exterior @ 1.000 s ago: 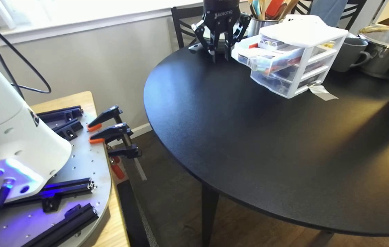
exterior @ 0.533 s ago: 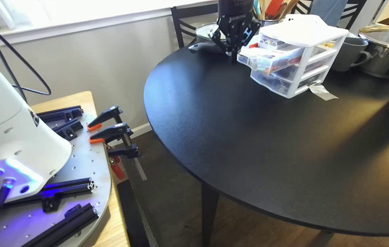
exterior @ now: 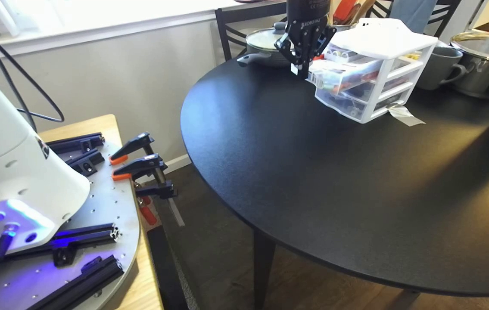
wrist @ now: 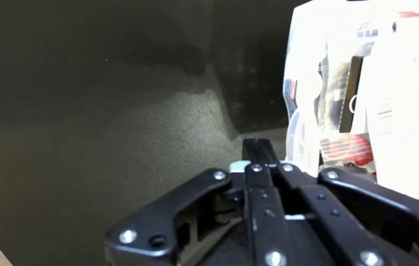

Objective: Close the drawer completely

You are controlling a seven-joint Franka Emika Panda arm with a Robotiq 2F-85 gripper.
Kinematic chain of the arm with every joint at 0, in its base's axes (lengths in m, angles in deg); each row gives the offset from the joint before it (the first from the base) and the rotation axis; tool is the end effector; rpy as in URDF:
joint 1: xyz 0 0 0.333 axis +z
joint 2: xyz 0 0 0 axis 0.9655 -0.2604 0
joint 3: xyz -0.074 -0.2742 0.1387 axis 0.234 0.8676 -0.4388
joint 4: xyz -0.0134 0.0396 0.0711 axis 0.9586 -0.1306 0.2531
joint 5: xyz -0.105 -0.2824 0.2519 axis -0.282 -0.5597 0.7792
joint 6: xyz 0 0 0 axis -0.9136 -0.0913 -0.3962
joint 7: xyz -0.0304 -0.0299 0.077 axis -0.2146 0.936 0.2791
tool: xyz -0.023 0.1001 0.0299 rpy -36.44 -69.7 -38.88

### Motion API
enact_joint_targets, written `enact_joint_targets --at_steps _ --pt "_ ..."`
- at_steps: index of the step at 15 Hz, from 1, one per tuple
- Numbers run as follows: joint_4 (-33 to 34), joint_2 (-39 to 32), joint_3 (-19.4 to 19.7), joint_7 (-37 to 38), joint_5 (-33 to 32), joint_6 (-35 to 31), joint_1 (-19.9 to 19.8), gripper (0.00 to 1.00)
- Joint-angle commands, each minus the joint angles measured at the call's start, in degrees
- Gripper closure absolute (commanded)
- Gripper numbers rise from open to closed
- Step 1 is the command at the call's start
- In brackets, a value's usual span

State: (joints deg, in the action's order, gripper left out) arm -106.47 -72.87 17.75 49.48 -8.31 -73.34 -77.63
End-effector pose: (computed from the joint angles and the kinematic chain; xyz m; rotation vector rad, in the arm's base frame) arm 0.5304 -0.0407 0.2850 -2.0105 2.2400 -0.0745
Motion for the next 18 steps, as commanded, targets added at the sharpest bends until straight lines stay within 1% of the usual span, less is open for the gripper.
enact_joint_targets --at_steps 1,8,11,18 --pt "3.6 -3.2 1.7 -1.3 -1.1 -0.1 1.0 0.95" --pt "8.7 -6.0 3.3 -0.8 -3.0 0.0 2.2 0.95" --pt "10.5 -6.8 3.0 -0.8 -2.2 0.4 2.8 0.95" --pt "16.0 -11.1 4.2 0.8 -2.9 -0.5 4.8 0.95"
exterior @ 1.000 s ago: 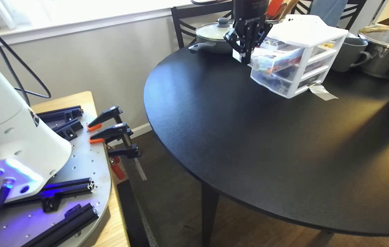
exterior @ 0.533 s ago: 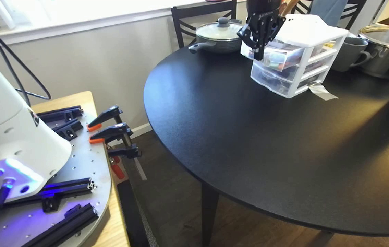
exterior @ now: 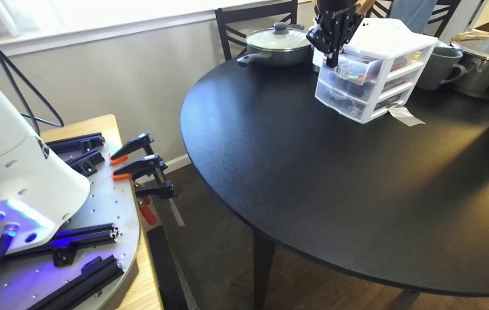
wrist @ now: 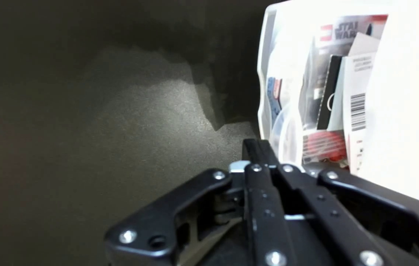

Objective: Close the drawer completely

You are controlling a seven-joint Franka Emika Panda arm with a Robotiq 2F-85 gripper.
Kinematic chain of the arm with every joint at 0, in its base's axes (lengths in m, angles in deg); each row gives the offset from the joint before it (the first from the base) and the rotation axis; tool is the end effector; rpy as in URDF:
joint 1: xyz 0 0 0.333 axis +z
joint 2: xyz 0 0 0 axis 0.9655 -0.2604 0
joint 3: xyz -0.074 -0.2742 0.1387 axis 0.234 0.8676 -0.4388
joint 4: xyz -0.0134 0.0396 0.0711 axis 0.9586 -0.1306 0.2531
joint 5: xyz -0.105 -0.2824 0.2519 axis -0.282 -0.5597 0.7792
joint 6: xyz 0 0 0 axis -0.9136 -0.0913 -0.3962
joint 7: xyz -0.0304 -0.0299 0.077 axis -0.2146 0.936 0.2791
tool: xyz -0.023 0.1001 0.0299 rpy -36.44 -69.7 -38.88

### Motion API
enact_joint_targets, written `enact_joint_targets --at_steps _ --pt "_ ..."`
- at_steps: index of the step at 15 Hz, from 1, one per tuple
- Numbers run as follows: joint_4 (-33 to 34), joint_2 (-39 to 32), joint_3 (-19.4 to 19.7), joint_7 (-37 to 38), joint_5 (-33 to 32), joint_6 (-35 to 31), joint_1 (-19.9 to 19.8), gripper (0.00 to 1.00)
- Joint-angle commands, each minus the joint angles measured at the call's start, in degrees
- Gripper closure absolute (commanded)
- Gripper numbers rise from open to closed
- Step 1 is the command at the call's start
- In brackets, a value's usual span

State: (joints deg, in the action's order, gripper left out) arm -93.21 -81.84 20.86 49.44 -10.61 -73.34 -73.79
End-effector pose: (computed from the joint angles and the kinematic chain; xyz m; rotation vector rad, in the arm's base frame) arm 0.6010 -0.0359 0.2926 -2.0521 2.1658 -0.1980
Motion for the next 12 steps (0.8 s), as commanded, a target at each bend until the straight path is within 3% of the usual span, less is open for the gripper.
enact_joint_targets --at_steps 1,12 --pt "3.4 -2.7 1.3 0.8 -0.6 -0.5 1.1 0.95" --pt "6.0 -4.3 3.4 1.3 -1.4 -2.0 2.4 0.96"
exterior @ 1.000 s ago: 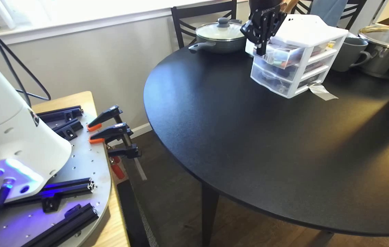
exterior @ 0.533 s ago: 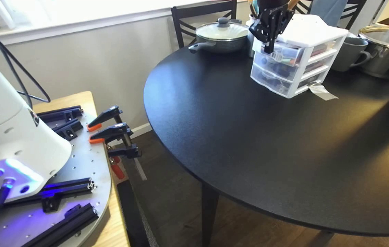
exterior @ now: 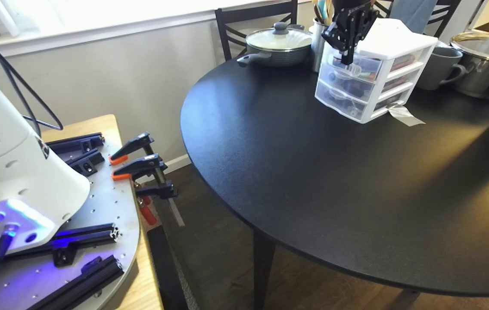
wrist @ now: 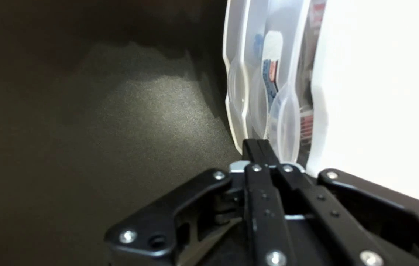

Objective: Close the drawer completely

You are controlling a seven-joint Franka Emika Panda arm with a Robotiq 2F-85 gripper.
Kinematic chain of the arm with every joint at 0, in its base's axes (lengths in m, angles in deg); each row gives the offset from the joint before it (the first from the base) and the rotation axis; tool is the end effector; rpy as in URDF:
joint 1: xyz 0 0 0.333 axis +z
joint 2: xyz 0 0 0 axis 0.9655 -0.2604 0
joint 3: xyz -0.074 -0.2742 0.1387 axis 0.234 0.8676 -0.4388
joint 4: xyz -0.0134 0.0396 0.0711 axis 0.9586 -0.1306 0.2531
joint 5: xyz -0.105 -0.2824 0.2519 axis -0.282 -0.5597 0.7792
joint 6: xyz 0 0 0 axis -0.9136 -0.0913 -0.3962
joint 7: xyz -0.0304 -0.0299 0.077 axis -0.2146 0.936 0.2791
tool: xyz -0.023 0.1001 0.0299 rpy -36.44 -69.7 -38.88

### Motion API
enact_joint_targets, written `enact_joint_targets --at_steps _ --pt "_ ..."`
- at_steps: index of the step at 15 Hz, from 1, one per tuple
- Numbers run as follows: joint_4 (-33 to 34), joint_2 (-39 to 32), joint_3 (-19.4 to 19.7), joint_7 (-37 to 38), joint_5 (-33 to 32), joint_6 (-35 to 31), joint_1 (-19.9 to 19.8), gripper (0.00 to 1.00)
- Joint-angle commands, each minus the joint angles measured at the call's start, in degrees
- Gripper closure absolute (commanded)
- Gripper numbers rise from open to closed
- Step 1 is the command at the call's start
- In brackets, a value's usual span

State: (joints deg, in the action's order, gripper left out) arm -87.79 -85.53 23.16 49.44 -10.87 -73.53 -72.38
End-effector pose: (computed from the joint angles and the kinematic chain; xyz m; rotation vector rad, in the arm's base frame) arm 0.6275 -0.0450 0.2952 -2.0398 2.1618 -0.2594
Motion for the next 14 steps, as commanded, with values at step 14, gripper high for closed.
enact_joint_targets --at_steps 14 --pt "-0.9 -1.4 3.0 1.5 -2.5 -4.5 3.1 0.95"
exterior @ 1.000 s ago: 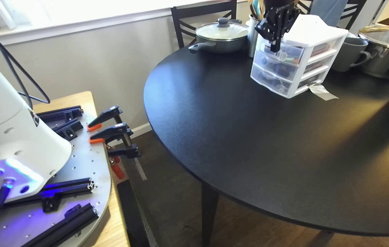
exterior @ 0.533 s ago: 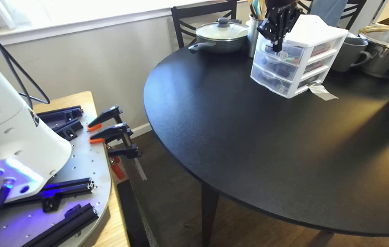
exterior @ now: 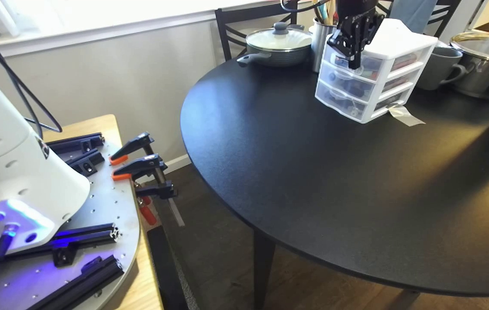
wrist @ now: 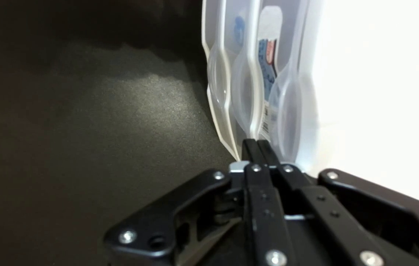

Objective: Close the drawer completely

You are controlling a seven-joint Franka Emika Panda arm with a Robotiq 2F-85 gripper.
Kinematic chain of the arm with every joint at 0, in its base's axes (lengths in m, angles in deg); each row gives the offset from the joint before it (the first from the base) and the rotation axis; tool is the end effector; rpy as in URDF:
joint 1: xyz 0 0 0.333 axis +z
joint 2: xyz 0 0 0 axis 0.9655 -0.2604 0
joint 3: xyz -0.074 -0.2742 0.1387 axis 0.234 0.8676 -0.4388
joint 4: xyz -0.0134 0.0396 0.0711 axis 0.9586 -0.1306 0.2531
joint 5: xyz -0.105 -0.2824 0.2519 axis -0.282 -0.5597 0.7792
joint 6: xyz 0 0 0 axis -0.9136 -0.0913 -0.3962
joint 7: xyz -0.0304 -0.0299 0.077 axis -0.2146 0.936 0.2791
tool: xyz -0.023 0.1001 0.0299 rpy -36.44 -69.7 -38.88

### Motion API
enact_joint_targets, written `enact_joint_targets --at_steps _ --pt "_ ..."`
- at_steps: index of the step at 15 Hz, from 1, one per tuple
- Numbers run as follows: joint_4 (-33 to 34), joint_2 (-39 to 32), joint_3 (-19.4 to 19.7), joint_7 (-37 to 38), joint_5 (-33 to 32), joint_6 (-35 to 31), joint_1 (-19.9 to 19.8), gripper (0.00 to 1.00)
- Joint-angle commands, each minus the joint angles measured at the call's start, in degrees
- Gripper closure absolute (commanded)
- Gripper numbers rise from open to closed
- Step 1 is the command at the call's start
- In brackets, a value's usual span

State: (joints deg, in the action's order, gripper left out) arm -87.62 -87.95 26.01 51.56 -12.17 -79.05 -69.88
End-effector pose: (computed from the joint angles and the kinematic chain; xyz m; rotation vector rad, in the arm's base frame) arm 0.6342 -0.0475 0.2826 -2.0060 2.1610 -0.3609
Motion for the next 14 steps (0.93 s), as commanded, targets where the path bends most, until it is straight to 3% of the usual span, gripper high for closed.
enact_joint_targets --at_steps 1,6,14 --pt "-1.2 1.4 0.3 -1.0 -1.9 2.1 0.6 0.95" --pt "-4.4 6.3 -0.3 -5.2 -2.8 7.9 -0.6 0.94" --pt "-15.6 23.8 -1.7 -13.2 -0.7 14.4 -4.2 0.94"
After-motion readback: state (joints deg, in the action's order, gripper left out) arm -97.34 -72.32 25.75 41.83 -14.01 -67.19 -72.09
